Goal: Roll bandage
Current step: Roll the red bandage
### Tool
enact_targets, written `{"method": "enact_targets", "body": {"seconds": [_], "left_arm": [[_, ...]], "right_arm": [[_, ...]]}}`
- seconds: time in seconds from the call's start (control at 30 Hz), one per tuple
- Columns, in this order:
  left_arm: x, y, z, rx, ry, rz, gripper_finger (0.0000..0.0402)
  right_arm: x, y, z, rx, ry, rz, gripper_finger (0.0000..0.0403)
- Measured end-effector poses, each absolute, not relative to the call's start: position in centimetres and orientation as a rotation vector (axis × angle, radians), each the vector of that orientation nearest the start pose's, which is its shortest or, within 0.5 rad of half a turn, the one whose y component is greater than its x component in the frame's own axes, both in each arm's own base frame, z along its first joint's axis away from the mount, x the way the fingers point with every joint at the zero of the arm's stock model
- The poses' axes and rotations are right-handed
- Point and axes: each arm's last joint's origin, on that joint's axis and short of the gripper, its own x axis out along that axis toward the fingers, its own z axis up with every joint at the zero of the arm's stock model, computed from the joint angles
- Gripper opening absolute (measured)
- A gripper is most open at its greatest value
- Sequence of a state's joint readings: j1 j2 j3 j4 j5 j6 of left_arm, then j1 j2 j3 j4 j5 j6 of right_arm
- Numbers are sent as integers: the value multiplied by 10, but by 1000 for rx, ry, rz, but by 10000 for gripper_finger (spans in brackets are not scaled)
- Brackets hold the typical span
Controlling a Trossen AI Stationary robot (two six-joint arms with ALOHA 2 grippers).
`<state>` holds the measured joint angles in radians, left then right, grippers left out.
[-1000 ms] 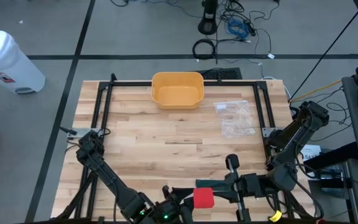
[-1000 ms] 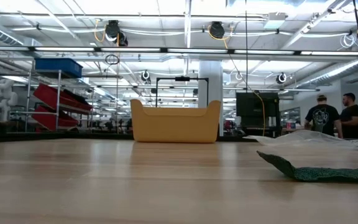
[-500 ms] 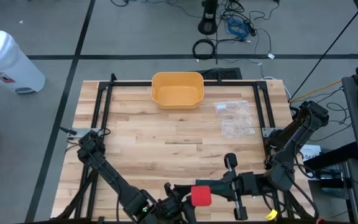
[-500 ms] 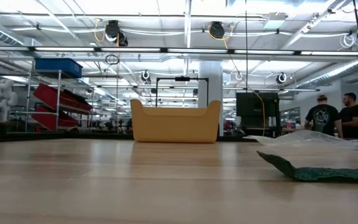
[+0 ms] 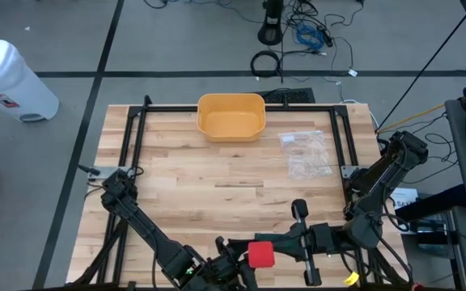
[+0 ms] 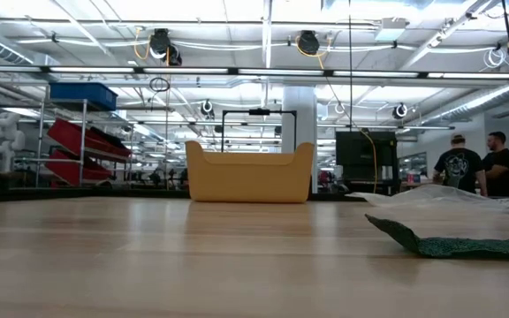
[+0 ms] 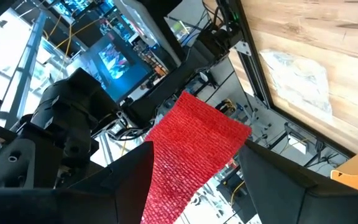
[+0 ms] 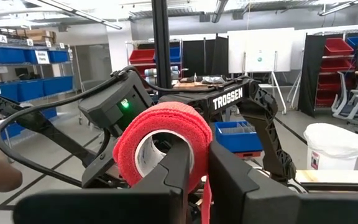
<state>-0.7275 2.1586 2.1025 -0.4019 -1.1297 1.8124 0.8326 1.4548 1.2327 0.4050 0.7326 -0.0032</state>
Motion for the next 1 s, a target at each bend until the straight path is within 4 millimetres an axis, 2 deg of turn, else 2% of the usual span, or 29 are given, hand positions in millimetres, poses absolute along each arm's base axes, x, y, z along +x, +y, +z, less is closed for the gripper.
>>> {"method": "enact_targets", "body": {"seconds": [0.13,0.47,0.7,1.0], "left_arm": [[380,-304,334,2120,583,38,225],[380,-304,335,2107,579,45,155],[381,-306,336,2091,562,52,126],[371,-318,336,2073,512,23,71]], "right_arm": [[236,231,387,126,-130,99,41],[236,231,387,141,-130,100,41],[236,231,387,140,-130,101,41],[236,231,387,118,-131,99,41]]}}
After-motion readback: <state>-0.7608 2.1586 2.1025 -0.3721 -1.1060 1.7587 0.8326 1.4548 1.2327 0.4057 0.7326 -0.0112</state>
